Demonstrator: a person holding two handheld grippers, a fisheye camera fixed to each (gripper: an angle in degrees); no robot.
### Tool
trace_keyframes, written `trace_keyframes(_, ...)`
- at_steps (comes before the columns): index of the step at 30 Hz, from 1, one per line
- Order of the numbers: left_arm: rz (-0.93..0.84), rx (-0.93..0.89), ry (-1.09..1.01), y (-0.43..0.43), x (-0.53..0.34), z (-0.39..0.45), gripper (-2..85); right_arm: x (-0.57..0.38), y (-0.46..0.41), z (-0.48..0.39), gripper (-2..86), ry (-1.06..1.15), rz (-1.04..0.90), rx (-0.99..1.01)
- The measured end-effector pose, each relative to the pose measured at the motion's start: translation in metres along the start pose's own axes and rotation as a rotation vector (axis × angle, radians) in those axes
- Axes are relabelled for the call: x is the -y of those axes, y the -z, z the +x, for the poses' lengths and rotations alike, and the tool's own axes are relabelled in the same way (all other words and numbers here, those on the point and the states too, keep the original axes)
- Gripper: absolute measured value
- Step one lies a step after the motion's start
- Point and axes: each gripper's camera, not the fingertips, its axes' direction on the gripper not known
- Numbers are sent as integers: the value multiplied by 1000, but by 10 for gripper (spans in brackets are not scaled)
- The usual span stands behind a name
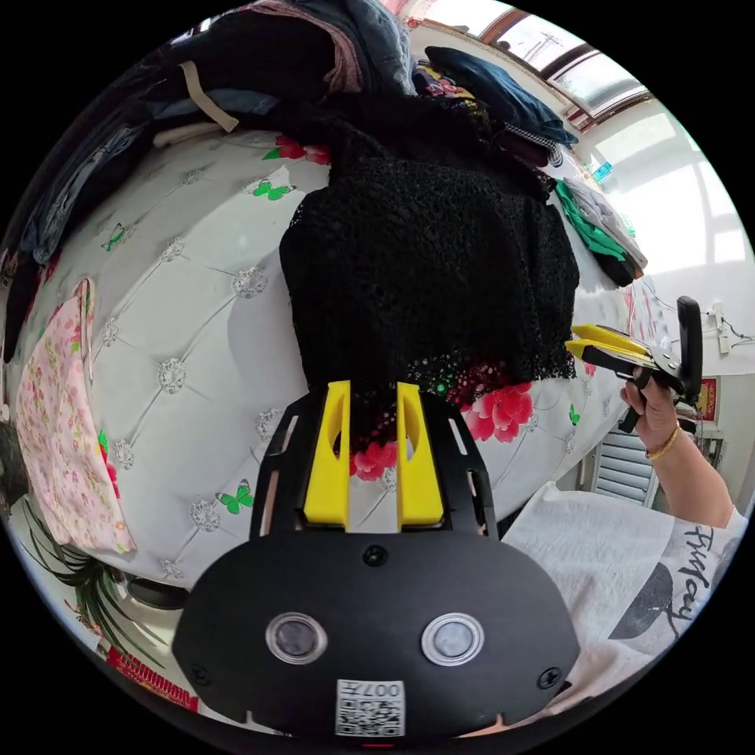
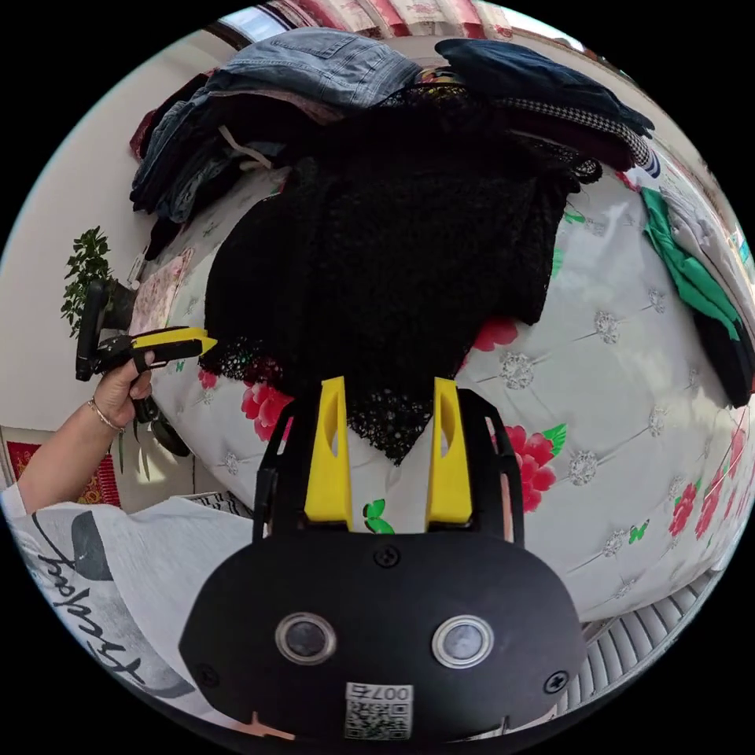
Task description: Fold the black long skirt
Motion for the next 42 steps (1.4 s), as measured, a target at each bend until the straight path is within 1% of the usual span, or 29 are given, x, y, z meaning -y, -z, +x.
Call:
trace_keyframes(1,-18,24,9,-7,-2,-2,21,8,-10,1,72,-10,-37,8)
trace_keyframes(2,-27,34,16,-12,-6,-7,3,12,-17,2,42,-18,-76,-31)
trace_keyframes(4,-3,-8,26,-10,-16,-16,-5,12,-16,3,17,-12,-69,-151)
trace_keyframes(6,2,-53,69,-2,-29,-31,-8,6,-6,12,7,8,-65,-78)
trace_keyframes(8,98,-99,81,30,-60,-48,-9,-23,29,33,2,-29,61,-13)
trace_keyframes(10,164,-142,99,56,-90,-64,-9,-53,53,50,1,-65,127,9)
trace_keyframes(14,189,-150,175,74,-156,-98,-5,-103,75,78,7,-195,156,-28)
trace_keyframes(17,197,-194,241,69,-183,-116,17,-112,77,77,31,-232,166,-23)
trace_keyframes(20,229,-194,273,73,-197,-128,56,-115,78,72,58,-241,170,-27)
trace_keyframes(22,253,-197,260,77,-201,-134,62,-116,77,71,72,-246,182,-20)
trace_keyframes(25,271,-165,244,77,-199,-147,74,-108,60,73,83,-248,124,-8)
trace_keyframes(27,254,-179,208,64,-189,-150,82,-100,43,72,81,-239,79,-13)
trace_keyframes(29,126,-228,160,31,-167,-146,91,-88,12,68,69,-226,-39,-23)
trace_keyframes(30,94,-224,145,22,-163,-143,86,-88,14,63,65,-229,-8,-74)
trace_keyframes(31,18,-182,137,6,-155,-138,76,-88,10,52,56,-187,3,-158)
trace_keyframes(32,47,-81,158,8,-153,-136,40,-88,5,41,46,-151,-3,-222)
trace_keyframes(34,15,-65,196,2,-150,-141,10,-93,2,31,31,-101,7,-253)
trace_keyframes(36,20,-93,191,1,-154,-152,-1,-98,3,33,17,-111,9,-235)
trace_keyframes(37,27,-140,183,1,-159,-164,-5,-99,5,37,9,-123,-21,-187)
trace_keyframes(38,13,-226,182,-1,-166,-177,-7,-102,9,43,6,-173,-28,-130)
trace_keyframes(39,9,-263,191,-1,-170,-184,-8,-106,12,46,4,-196,-27,-96)
trace_keyframes(41,86,-374,204,12,-198,-207,-9,-132,34,56,1,-266,82,37)
trace_keyframes(42,114,-415,201,17,-206,-213,-9,-141,41,57,0,-274,118,67)
